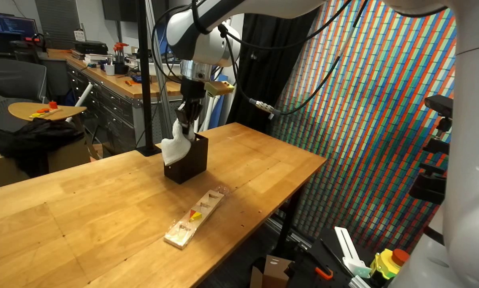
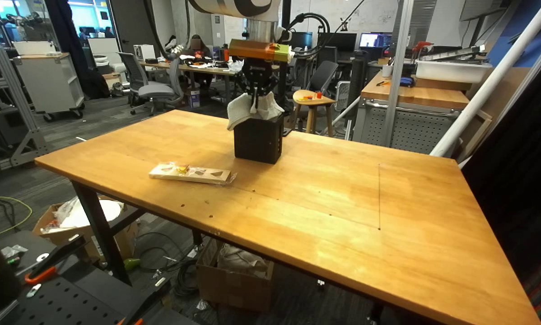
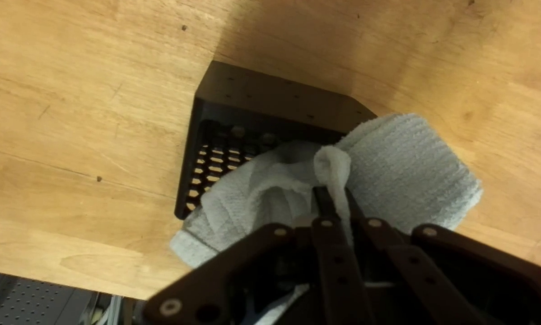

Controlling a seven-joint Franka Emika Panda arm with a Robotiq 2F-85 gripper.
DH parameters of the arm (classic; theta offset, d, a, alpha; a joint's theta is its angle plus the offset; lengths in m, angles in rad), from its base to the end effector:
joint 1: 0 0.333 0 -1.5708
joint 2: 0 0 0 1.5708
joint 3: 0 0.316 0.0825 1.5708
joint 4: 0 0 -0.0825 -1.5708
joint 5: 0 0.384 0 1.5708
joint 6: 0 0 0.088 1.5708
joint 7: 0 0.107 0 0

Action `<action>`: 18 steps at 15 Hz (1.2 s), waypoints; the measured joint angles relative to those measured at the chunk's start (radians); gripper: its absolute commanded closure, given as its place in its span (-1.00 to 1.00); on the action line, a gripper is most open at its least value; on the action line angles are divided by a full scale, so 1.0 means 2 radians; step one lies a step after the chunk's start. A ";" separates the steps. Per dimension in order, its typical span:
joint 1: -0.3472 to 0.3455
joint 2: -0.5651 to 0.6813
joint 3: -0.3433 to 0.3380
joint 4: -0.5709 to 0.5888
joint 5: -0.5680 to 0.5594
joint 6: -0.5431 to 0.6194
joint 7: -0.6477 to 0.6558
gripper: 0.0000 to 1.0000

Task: Pick the cloth and shove it in the black box

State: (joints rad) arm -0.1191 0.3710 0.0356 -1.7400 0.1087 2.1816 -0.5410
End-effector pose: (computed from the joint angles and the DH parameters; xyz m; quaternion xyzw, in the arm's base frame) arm 0.6565 -0.0530 0.3707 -0.9786 -0.1960 -0.0495 0.0386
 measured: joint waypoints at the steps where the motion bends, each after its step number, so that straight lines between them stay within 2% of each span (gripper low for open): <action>1: 0.000 0.000 0.000 0.003 -0.008 0.000 0.000 0.96; 6: 0.000 0.007 -0.002 0.018 -0.039 -0.001 0.000 0.97; 18: 0.000 0.085 0.006 0.081 -0.040 -0.020 -0.012 0.96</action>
State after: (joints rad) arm -0.1197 0.5405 0.0476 -1.5776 0.0290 2.1419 -0.5645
